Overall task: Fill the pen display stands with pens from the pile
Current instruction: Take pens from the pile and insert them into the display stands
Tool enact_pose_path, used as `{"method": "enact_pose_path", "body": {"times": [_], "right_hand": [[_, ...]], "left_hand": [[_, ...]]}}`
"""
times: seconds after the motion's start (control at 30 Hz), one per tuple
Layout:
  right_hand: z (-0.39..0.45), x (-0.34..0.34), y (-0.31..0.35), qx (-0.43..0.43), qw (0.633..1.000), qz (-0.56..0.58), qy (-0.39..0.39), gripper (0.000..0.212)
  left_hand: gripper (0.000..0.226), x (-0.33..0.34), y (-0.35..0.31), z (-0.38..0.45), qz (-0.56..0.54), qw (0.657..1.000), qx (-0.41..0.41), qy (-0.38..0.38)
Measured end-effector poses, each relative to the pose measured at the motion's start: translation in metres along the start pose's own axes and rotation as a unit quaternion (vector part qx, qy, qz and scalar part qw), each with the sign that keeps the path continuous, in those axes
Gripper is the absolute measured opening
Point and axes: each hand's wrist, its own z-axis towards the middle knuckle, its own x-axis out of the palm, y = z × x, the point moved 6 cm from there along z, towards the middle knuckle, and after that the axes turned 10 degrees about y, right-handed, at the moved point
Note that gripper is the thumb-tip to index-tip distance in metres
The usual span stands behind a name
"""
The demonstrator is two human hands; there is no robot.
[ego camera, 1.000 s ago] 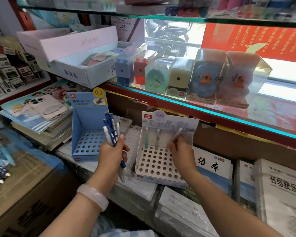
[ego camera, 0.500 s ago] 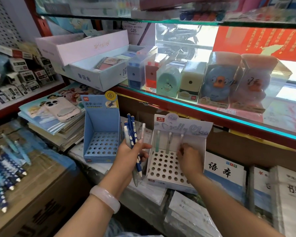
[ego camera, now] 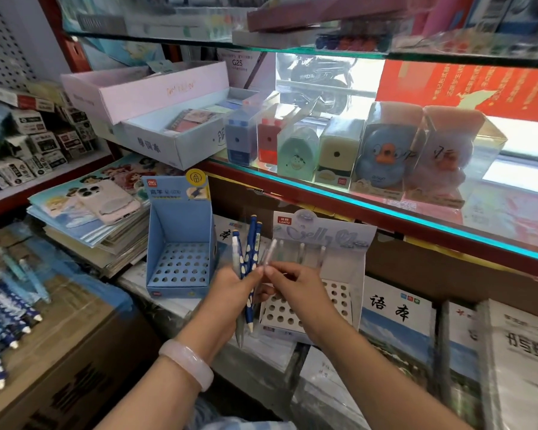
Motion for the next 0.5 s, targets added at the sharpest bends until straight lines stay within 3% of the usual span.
{"method": "enact_pose_path", "body": {"times": [0.2, 0.3, 0.4, 0.5], "right_hand": [[-0.009, -0.015, -0.002, 0.005, 0.999, -0.032, -0.015, 0.013], [-0.012, -0.034, 0.002, 0.005, 0.997, -0.04, -0.073, 0.011], [-0.017, -0.066, 0.008, 0.001, 0.99, -0.012, -0.141, 0.01], [-0.023, -0.098, 0.011, -0.004, 0.95, -0.226, -0.214, 0.003]], "left_hand": [[0.012, 0.013, 0.004, -0.002, 0.015, 0.999, -0.015, 0.041], [0.012, 0.007, 0.009, 0.002, 0.036, 0.999, -0.029, -0.002], [0.011, 0.004, 0.012, 0.002, -0.015, 0.999, -0.04, -0.004], [0.011, 0.001, 0.012, 0.002, -0.016, 0.999, -0.044, -0.02]]}}
